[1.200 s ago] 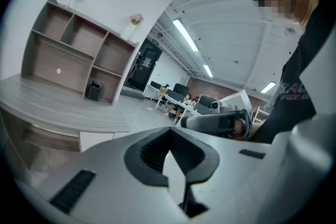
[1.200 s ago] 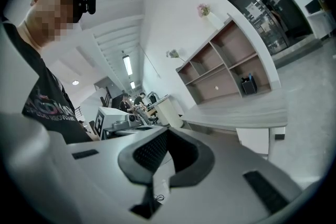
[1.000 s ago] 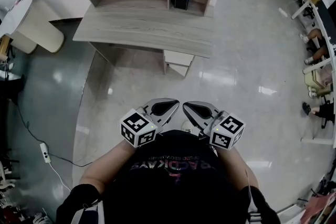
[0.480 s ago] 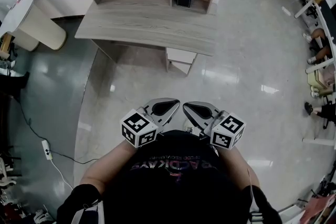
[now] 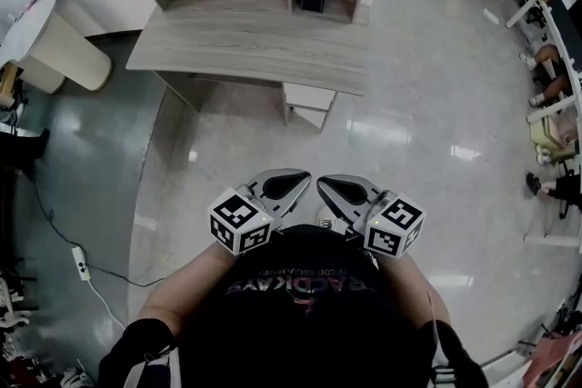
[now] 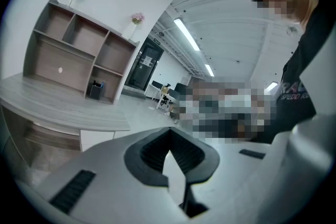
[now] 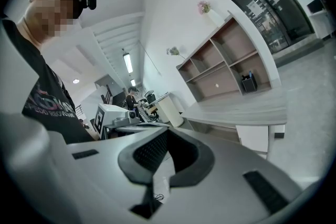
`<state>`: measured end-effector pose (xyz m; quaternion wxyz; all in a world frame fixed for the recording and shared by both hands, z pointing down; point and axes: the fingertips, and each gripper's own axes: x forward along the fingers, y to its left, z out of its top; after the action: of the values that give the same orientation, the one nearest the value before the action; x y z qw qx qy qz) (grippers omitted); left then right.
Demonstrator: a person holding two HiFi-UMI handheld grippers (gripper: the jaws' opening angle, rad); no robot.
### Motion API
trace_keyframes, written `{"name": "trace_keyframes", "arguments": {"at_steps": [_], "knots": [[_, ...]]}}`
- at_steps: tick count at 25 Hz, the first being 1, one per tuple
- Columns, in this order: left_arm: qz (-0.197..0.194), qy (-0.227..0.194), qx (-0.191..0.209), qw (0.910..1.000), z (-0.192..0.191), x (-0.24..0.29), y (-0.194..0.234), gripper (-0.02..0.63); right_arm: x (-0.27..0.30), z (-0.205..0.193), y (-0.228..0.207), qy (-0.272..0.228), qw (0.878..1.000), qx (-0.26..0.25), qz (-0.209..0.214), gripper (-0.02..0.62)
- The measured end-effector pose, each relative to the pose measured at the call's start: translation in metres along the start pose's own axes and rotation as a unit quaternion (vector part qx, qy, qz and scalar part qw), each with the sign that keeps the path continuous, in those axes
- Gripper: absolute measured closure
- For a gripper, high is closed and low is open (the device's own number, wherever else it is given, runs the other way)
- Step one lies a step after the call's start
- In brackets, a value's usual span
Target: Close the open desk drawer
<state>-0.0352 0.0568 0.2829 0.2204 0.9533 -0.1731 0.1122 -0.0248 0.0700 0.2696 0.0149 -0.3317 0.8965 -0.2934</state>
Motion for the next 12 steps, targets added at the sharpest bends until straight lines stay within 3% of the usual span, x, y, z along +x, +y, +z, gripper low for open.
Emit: {"name": "trace_keyframes", "arguments": {"at_steps": [12], "knots": [[-0.002,-0.003,-0.006,1.0,-0.002,-0.002,-0.0003,0.595,-0.0007,-0.0024,0.0013,0.001,1.0,0.002,-0.005,0.578]]}}
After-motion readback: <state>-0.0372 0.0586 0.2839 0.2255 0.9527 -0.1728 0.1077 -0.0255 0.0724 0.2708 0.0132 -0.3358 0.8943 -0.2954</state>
